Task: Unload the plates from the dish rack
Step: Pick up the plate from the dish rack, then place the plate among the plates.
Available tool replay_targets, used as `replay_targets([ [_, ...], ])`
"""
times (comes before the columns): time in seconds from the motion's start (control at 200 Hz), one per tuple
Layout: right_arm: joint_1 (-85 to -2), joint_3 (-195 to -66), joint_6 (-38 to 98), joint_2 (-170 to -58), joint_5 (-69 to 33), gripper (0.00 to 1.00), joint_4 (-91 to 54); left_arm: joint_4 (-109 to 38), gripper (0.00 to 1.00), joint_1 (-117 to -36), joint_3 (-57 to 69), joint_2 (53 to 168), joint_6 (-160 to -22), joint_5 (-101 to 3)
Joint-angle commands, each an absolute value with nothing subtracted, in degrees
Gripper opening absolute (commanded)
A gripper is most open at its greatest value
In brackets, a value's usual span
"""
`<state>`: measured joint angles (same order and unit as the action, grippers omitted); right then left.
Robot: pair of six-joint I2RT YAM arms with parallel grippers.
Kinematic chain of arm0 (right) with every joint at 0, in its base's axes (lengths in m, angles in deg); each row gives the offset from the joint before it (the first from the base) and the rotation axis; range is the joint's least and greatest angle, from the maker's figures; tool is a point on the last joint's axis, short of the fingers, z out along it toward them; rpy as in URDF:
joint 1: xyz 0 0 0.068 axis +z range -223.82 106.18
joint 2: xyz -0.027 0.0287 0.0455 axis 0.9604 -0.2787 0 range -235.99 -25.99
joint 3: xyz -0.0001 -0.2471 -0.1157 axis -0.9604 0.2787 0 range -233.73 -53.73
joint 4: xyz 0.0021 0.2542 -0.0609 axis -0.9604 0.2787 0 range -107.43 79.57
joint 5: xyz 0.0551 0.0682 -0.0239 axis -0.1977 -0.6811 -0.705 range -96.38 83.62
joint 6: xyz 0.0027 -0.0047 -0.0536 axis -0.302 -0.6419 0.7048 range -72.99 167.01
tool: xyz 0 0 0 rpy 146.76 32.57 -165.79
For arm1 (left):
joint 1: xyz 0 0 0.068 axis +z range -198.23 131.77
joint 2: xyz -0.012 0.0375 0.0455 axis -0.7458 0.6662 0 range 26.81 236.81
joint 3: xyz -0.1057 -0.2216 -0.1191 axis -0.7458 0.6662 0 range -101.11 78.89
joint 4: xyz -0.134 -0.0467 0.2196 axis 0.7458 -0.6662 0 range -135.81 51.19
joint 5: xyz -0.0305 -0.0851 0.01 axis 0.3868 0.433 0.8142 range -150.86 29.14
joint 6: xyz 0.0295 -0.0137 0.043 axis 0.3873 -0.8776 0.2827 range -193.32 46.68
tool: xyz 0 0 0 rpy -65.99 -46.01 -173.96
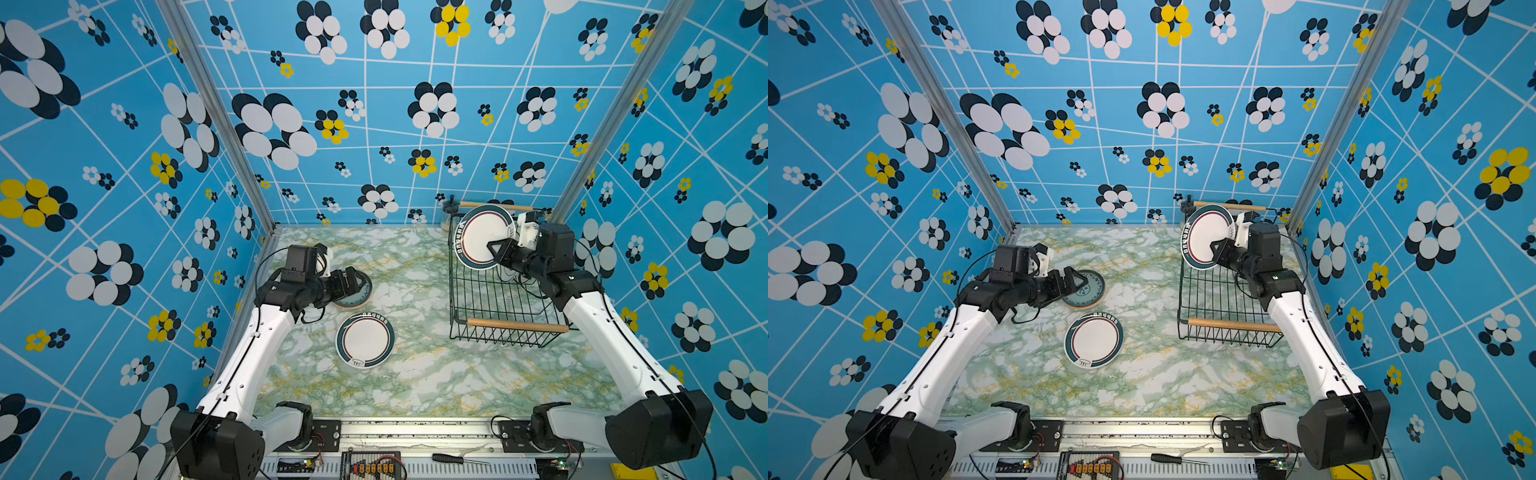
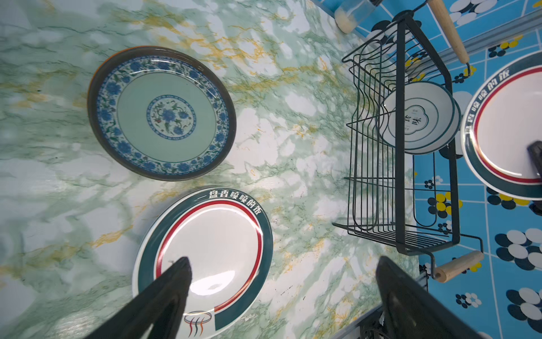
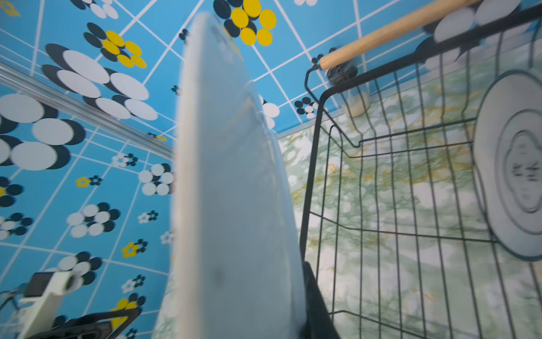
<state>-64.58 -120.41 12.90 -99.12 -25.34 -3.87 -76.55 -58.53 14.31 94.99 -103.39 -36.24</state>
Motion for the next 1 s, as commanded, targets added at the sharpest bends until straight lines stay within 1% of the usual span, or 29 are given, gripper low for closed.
replay_targets([
  [0.0, -64.95, -117.48, 1.31, -99.08, -39.84, 0.05, -13.33, -73.40, 0.99, -61.54, 13.20, 94.16, -105.07, -35.03],
  [0.115, -64.91, -114.34, -4.98, -101.10, -47.51, 0.06, -18.01, -70.35, 0.99, -63.75, 14.69, 93.88, -107.26, -34.03],
  [0.17, -64.69, -112.33, -6.74, -101.45, -49.36, 0.06, -21.02, -68.78, 0.99, -64.82, 15.42, 94.01, -108.31, -33.84],
  [0.445, -62.21, -110.30, -5.43, -103.79, -57.14, 0.09, -20.15, -59.88, 1.00, -69.98, 17.04, 97.60, -111.84, -32.90],
  [0.675, -58.30, -111.00, -2.49, -105.67, -59.22, 0.11, -16.94, -55.60, 0.96, -72.56, 15.50, 102.88, -112.91, -32.40],
  [0.845, -56.50, -110.80, -2.75, -107.32, -59.89, 0.11, -18.28, -54.17, 0.95, -73.36, 13.89, 105.66, -113.17, -31.74],
  [0.96, -55.27, -110.51, -4.14, -108.47, -61.02, 0.11, -21.24, -52.95, 0.93, -73.51, 13.90, 107.03, -113.52, -31.12],
  [0.995, -54.95, -110.43, -4.48, -108.78, -61.14, 0.11, -21.83, -52.10, 0.89, -73.60, 14.15, 107.46, -113.70, -30.54],
])
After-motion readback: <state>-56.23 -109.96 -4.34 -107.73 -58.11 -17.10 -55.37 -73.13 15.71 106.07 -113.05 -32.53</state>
